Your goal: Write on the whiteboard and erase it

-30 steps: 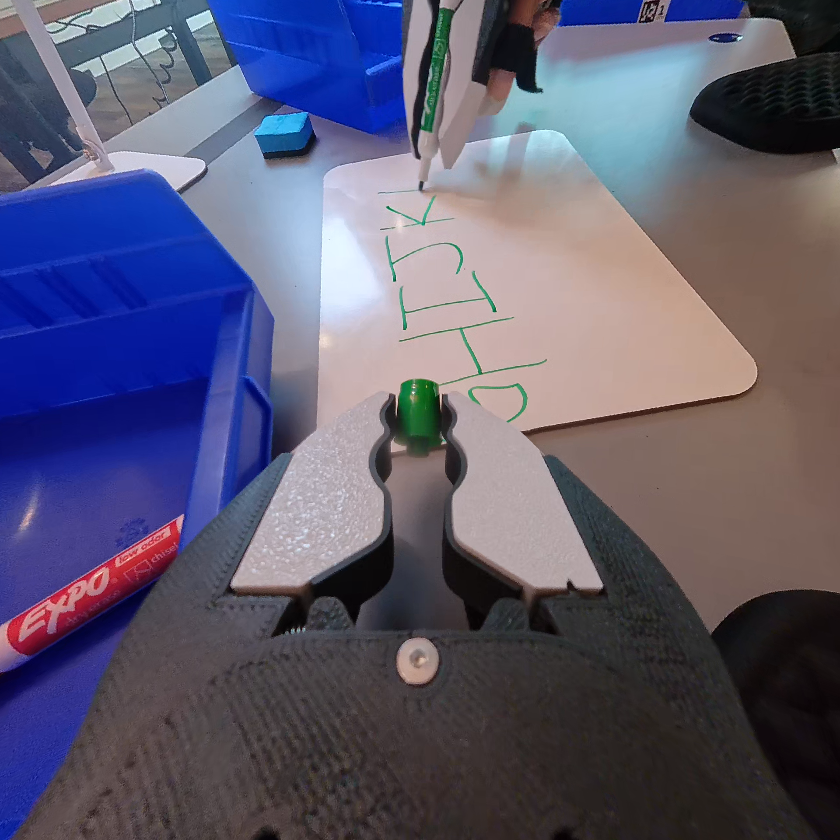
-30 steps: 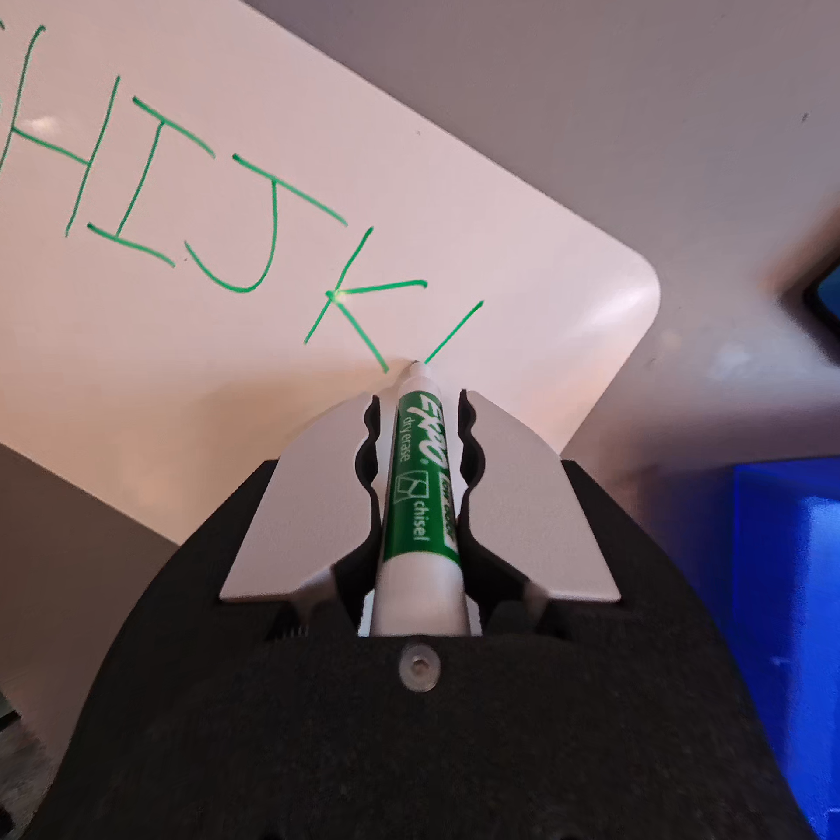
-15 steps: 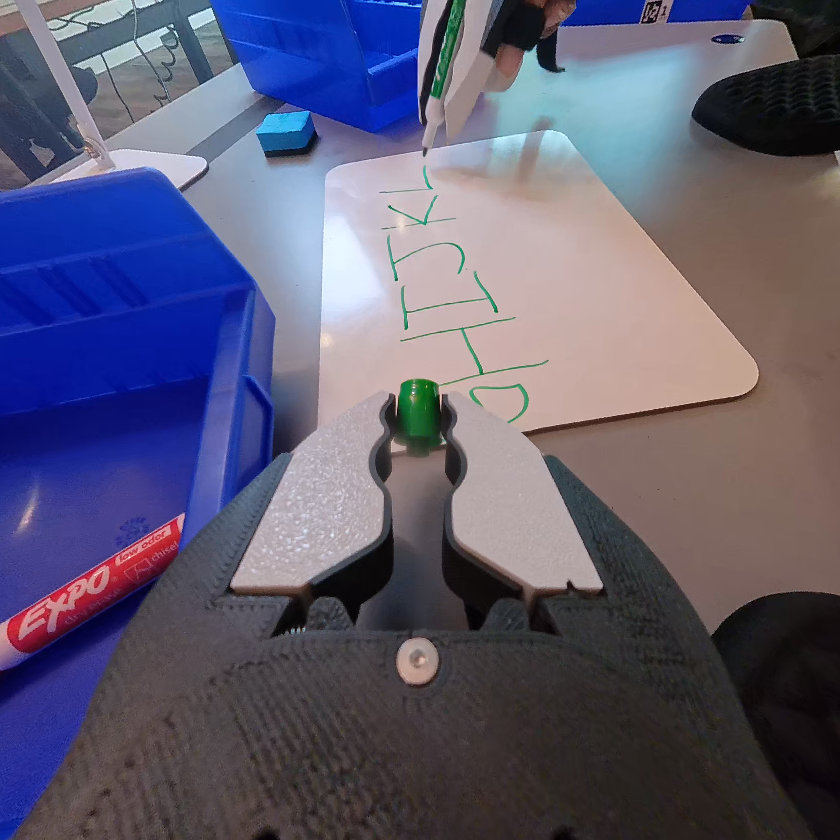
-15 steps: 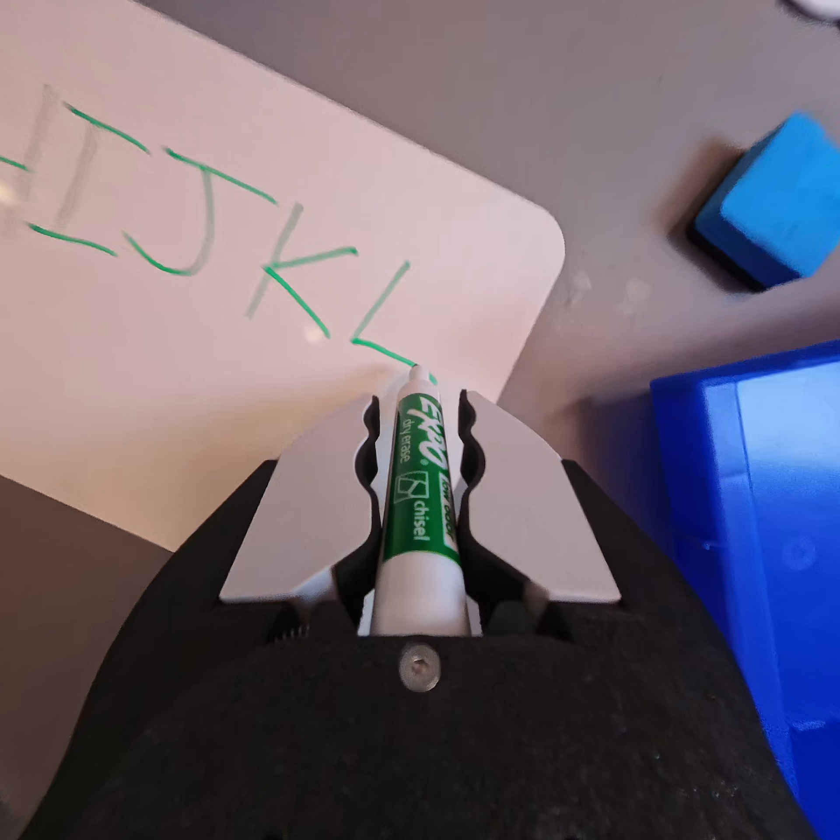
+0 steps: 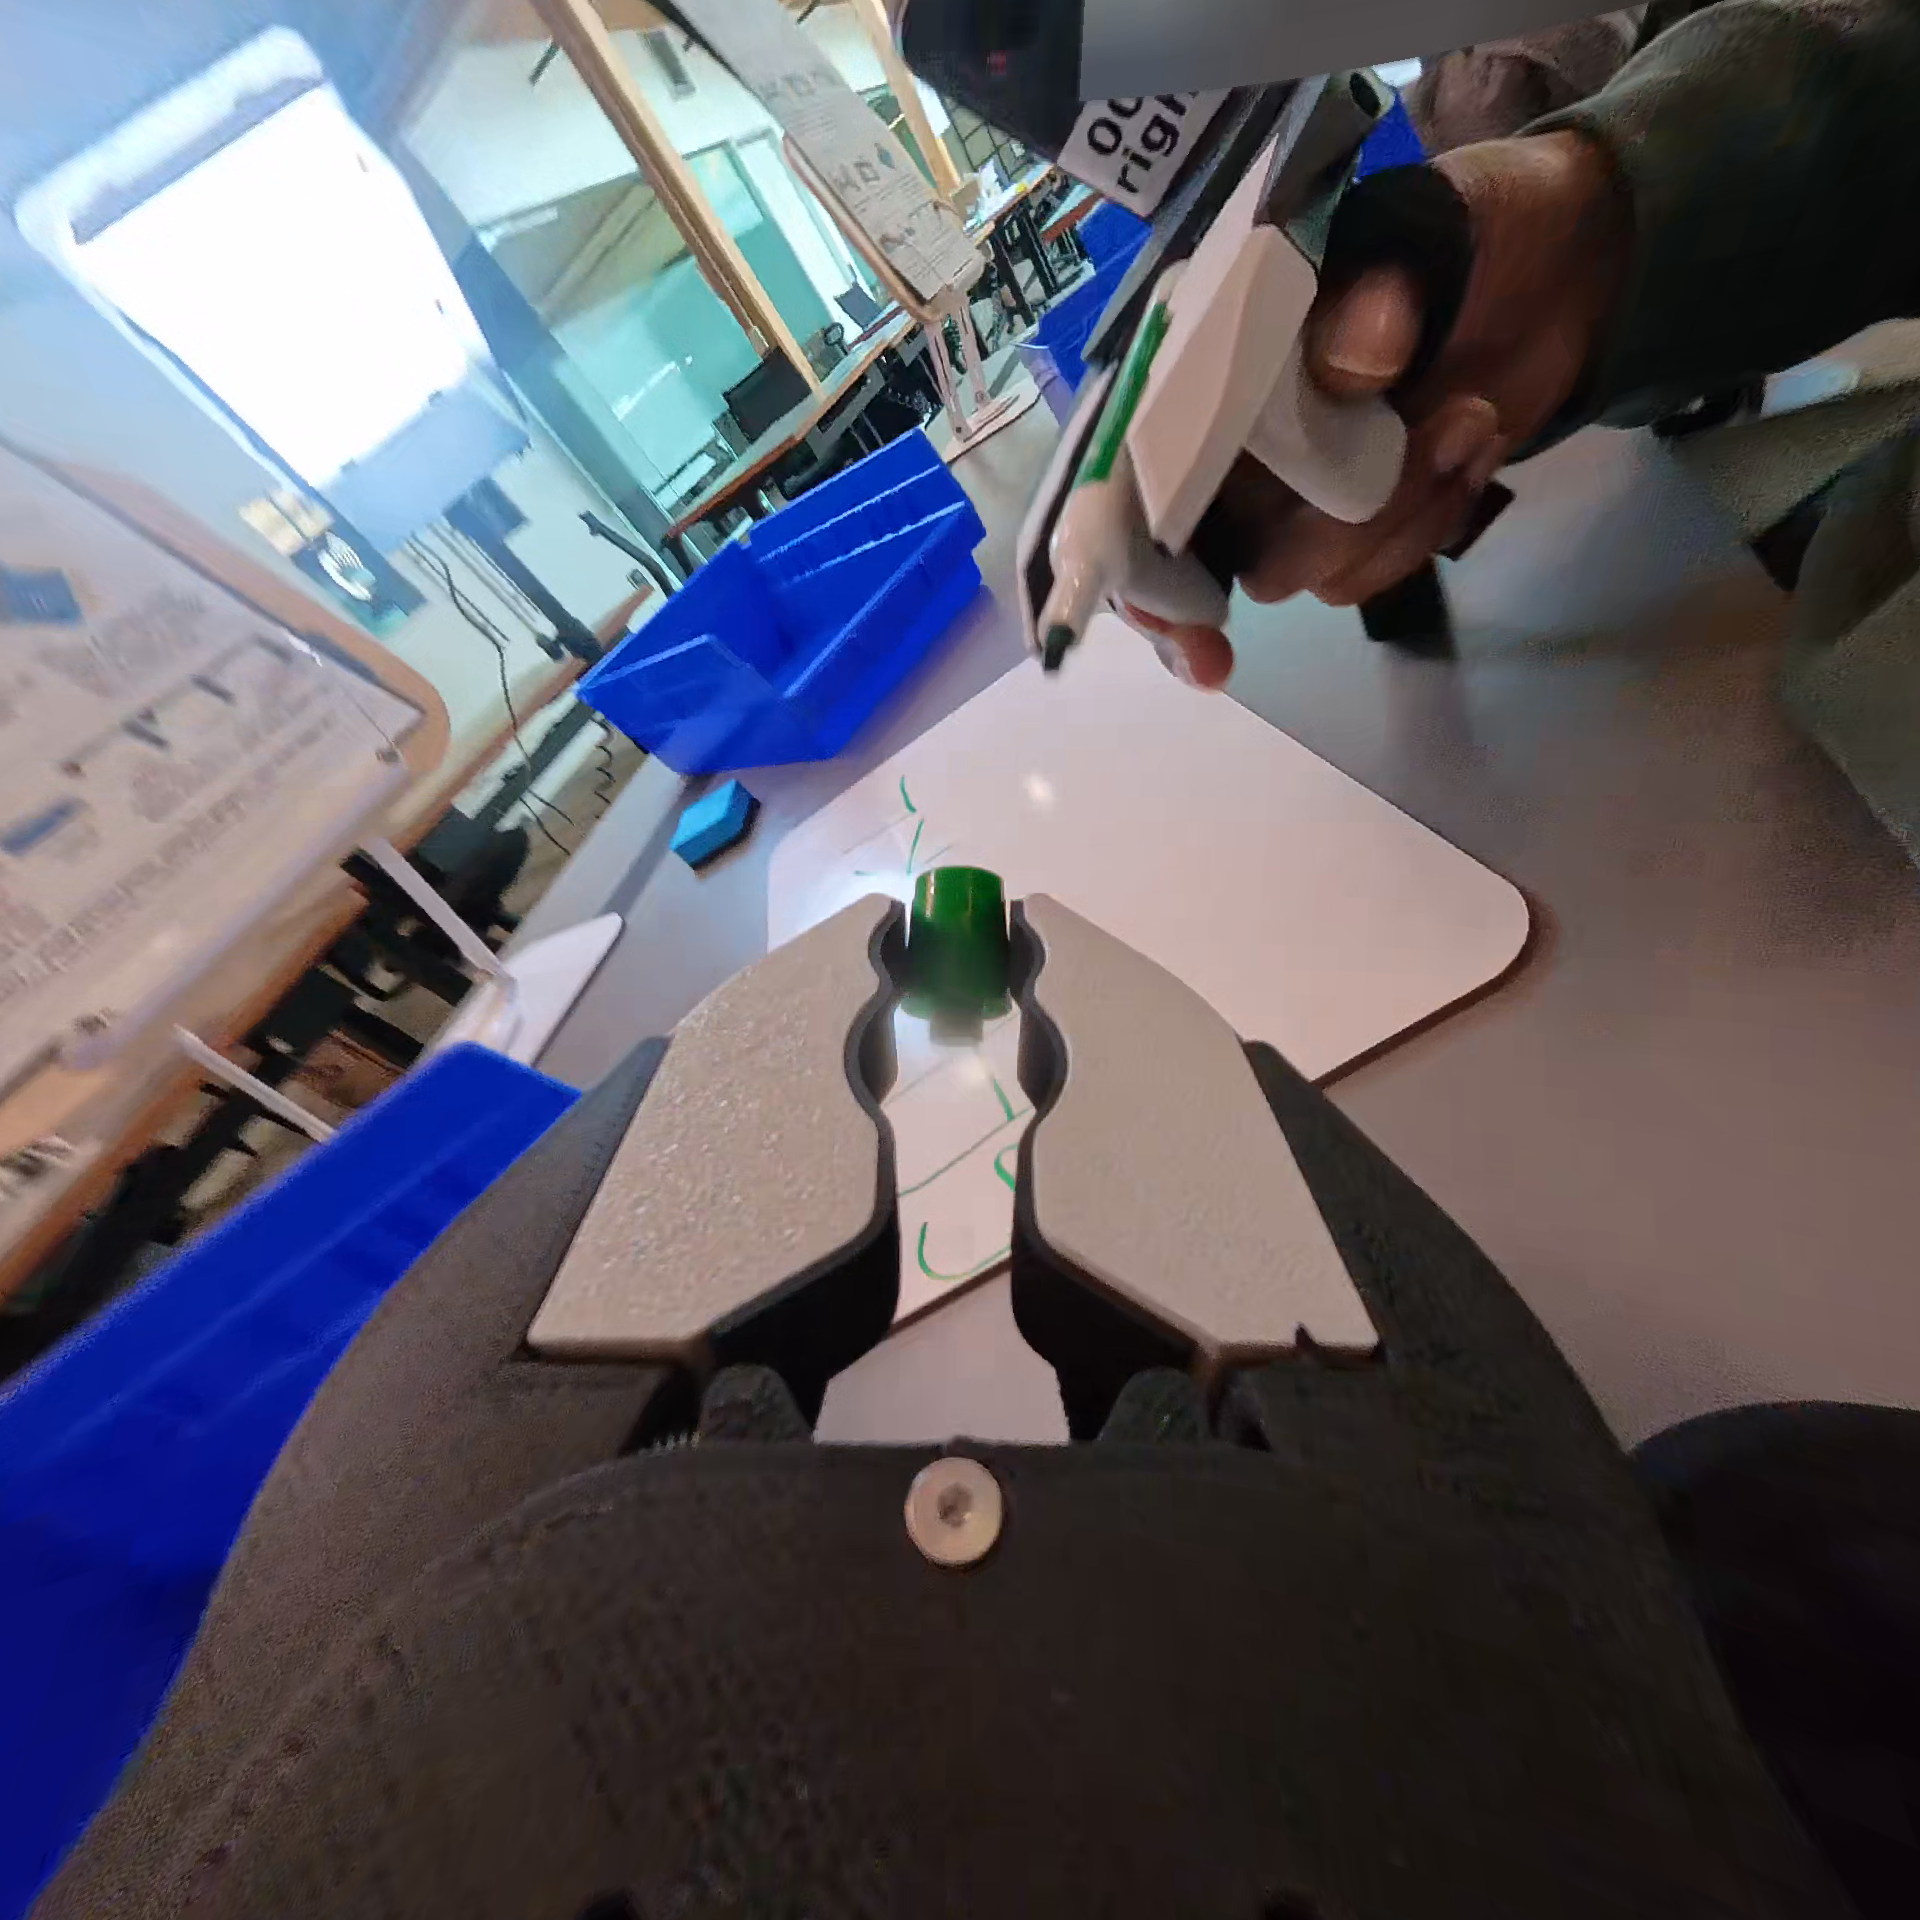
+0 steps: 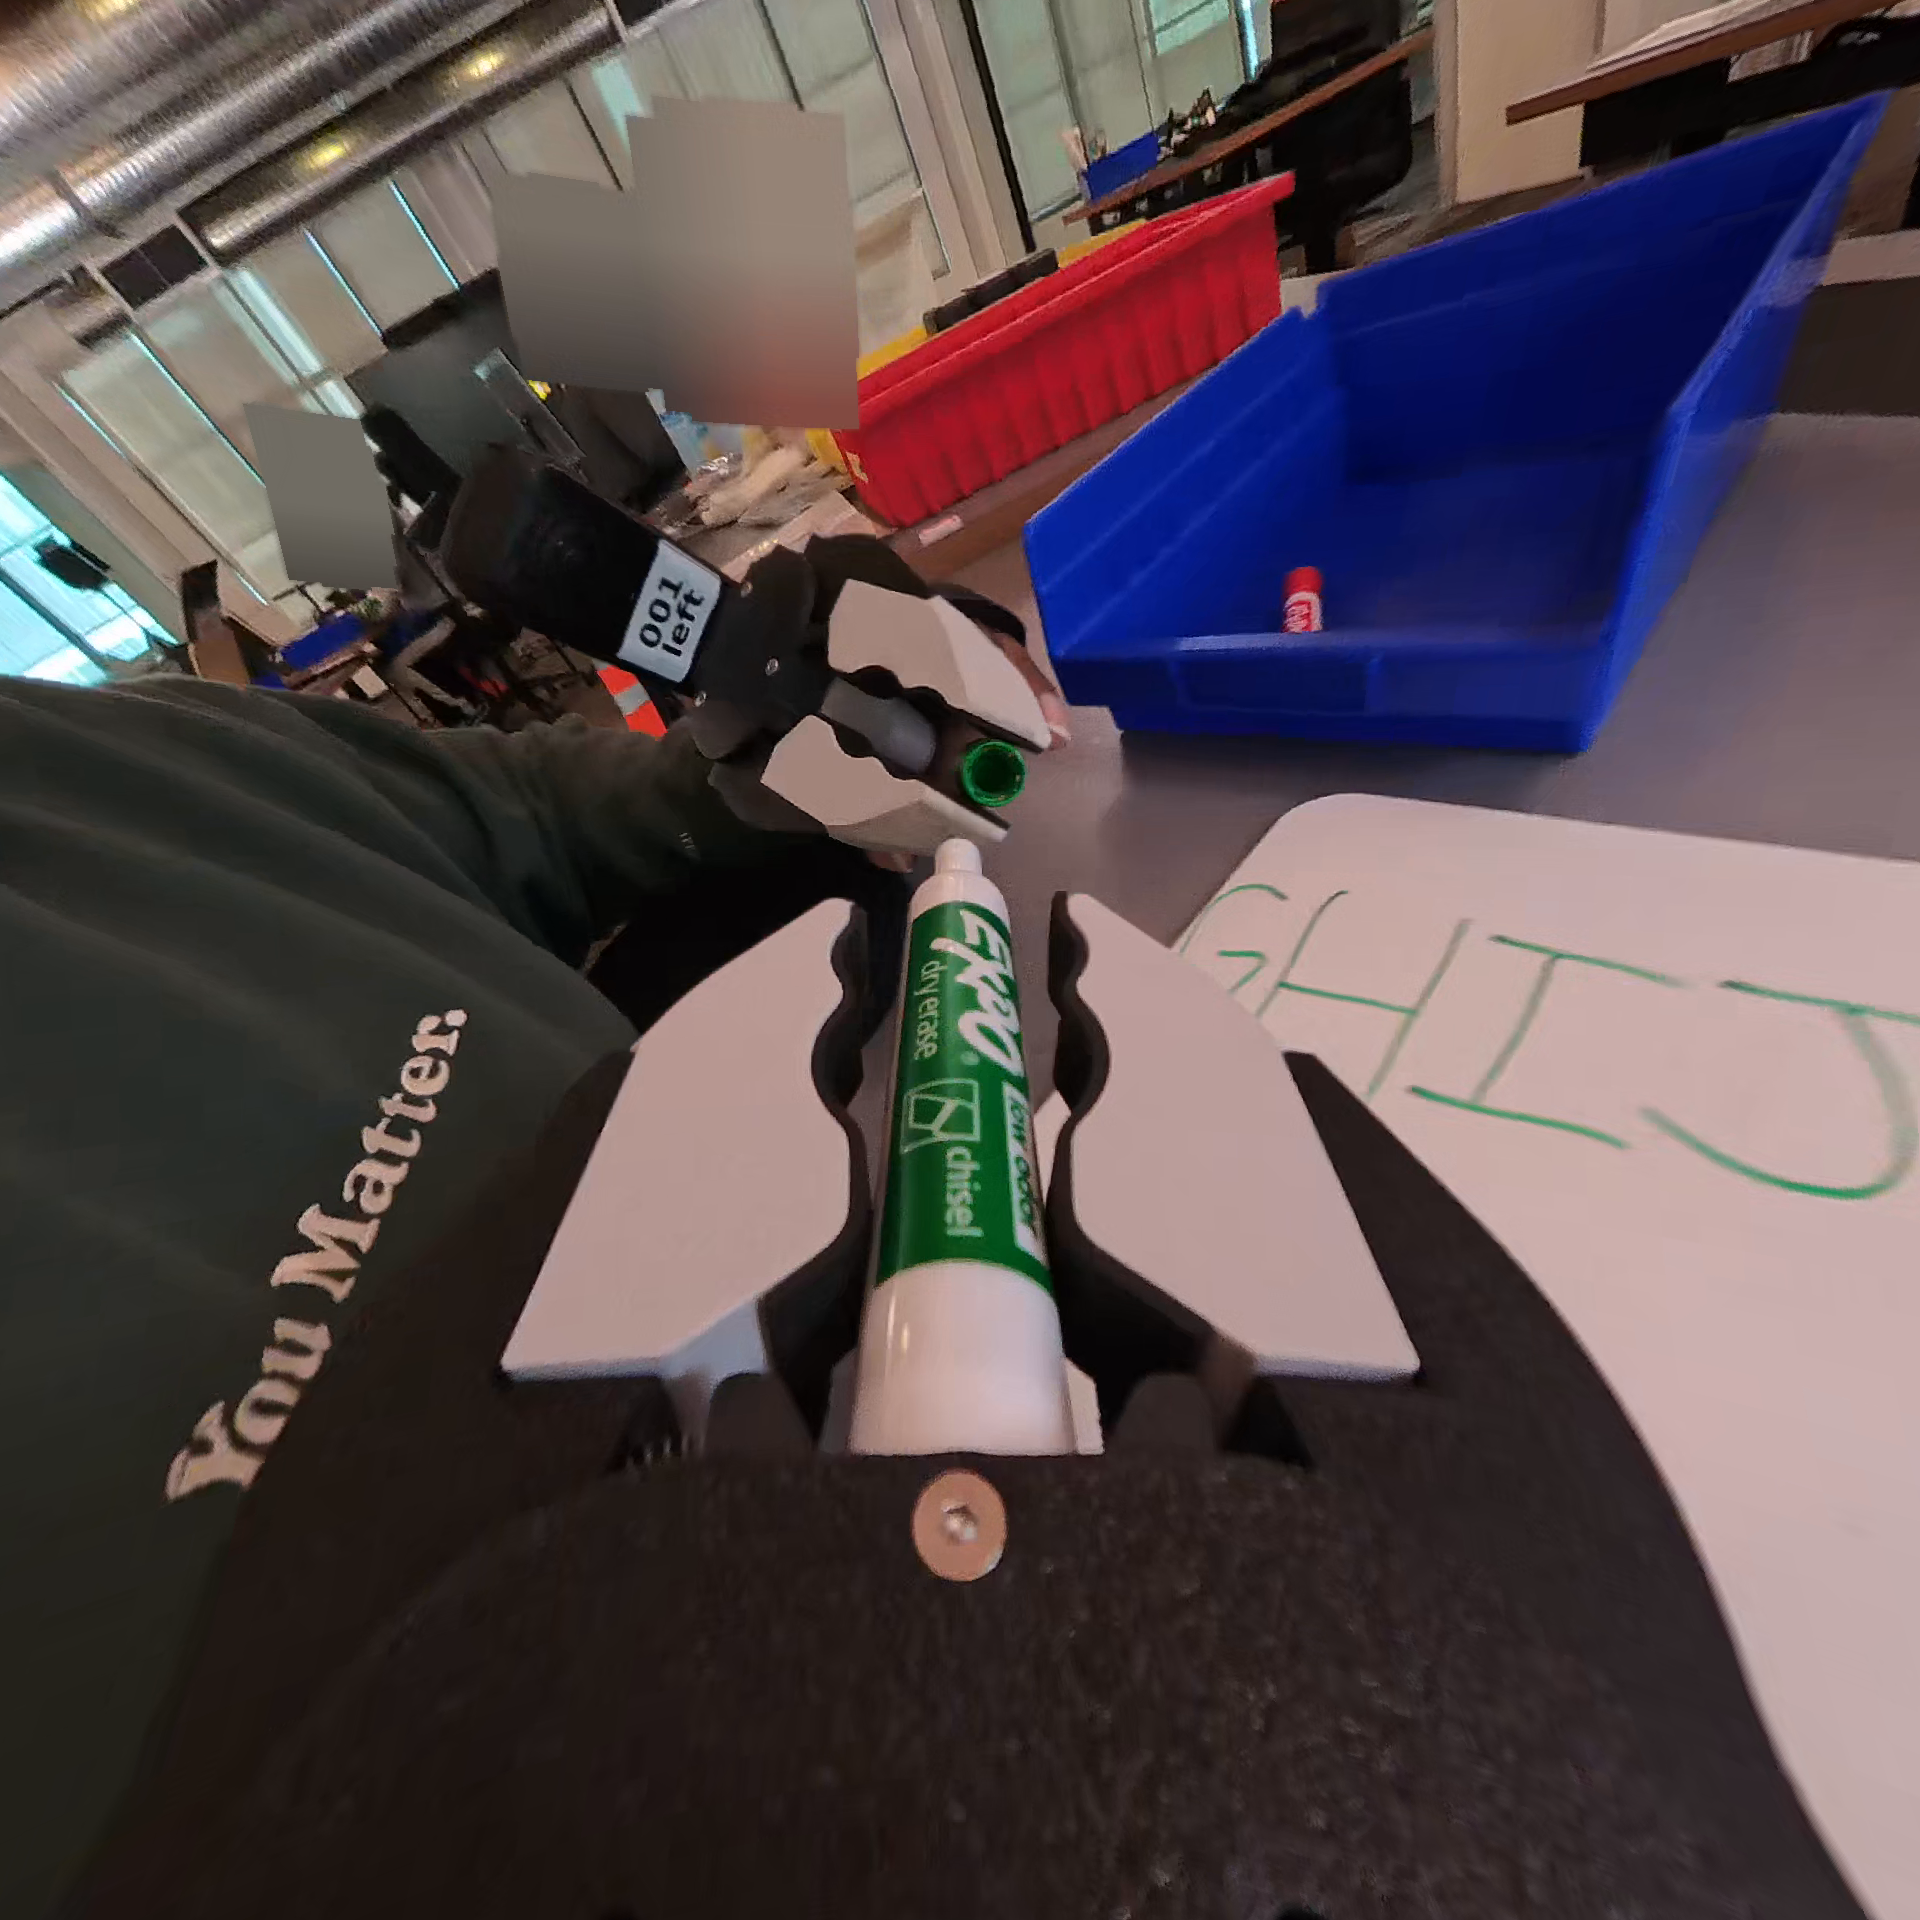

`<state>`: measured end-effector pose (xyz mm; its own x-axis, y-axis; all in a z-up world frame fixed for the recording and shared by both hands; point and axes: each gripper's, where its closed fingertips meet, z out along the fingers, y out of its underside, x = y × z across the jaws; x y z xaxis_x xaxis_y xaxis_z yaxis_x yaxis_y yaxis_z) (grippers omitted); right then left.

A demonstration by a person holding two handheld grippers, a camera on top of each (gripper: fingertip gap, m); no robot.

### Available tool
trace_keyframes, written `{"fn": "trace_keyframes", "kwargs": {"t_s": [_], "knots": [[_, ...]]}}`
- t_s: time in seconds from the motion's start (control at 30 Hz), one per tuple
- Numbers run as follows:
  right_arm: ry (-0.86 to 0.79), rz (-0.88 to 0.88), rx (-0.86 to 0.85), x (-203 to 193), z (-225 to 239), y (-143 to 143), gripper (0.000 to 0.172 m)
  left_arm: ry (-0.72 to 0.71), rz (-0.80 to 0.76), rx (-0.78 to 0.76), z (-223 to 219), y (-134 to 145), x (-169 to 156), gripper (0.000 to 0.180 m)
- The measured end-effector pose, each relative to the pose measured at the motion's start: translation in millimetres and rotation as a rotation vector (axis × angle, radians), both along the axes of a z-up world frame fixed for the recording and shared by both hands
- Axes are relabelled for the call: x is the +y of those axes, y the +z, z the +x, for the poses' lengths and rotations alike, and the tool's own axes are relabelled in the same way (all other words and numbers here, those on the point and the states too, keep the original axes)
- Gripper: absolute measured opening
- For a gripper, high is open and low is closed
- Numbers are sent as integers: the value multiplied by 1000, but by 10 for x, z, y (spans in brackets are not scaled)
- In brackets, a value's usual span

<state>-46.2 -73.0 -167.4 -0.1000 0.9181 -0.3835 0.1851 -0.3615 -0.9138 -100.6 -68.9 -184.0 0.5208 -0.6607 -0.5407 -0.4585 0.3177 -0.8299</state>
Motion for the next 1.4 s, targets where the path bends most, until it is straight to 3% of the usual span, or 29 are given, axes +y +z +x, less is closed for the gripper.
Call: {"fn": "trace_keyframes", "kwargs": {"t_s": [0.13, 0.5, 0.7, 0.9, 1.4], "knots": [[-35, -14, 48, -138, -148, -146, 35, -26, 105, 137, 170, -67, -123, 19], [24, -99, 25, -180, -173, -249, 36, -48, 79, 160, 267, -174, -149, 19], [9, 31, -73, -259, -254, -403, 36, -26, 89, 303, 328, -255, -217, 18], [19, -5, -75, -312, -249, -417, 33, -12, 75, 369, 339, -262, -261, 17], [76, -150, 44, -386, -260, -256, 36, -79, 60, 285, 439, -145, -345, 17]]}}
